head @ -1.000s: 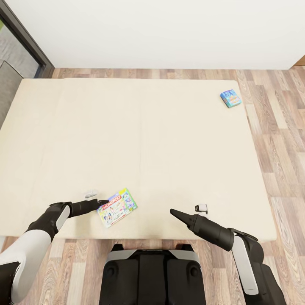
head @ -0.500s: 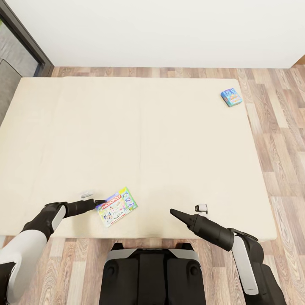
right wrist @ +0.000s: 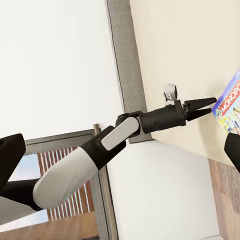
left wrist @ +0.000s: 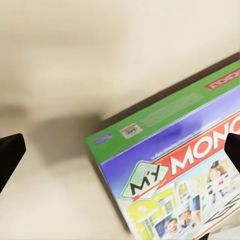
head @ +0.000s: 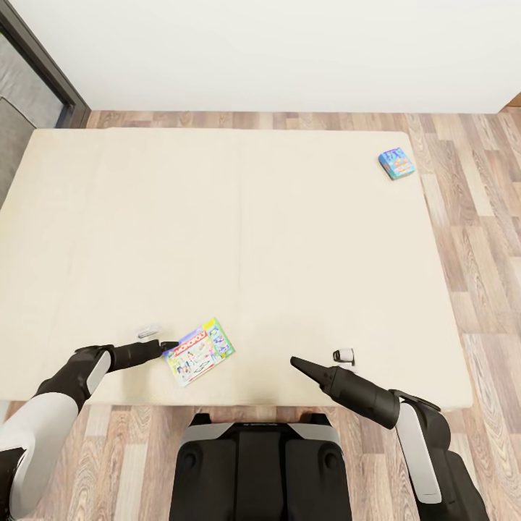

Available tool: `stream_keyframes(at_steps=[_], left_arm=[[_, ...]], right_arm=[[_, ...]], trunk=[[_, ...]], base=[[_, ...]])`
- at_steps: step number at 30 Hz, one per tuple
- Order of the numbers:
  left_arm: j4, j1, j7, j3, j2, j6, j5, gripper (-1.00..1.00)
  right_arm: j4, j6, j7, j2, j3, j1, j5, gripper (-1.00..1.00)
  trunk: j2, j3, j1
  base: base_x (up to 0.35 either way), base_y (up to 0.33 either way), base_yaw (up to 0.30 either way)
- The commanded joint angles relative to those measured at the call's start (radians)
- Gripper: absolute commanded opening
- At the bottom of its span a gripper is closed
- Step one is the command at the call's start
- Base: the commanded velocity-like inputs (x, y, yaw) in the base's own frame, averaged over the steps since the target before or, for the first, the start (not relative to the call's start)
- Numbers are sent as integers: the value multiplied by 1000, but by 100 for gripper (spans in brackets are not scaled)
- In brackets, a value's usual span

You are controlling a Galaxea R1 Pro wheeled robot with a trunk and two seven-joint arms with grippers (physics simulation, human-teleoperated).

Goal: Put all the toys in the child's room - the three board games (two on the bed and one on the table), the two jigsaw puzzles on the table, and the tennis ball on the table - inside the toy box on the table in the child's room.

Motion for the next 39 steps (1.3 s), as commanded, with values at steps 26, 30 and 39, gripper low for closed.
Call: stream_keyframes(at_steps=[26,30,39], left_arm=[[0,0,-1,0,-5,8,2,100],[0,0,-1,0,-5,8,2,100],[0,0,0,-1,-5,8,3,100]], right_arm=[[0,4,6,1,-2,0,1,100],[0,4,6,1,-2,0,1,100],[0,4,6,1,-2,0,1,100]], trunk=[[-1,-2,1],[-1,-2,1],[-1,-2,1]], base=[[0,-58,0],[0,-123,0],[0,-72,0]])
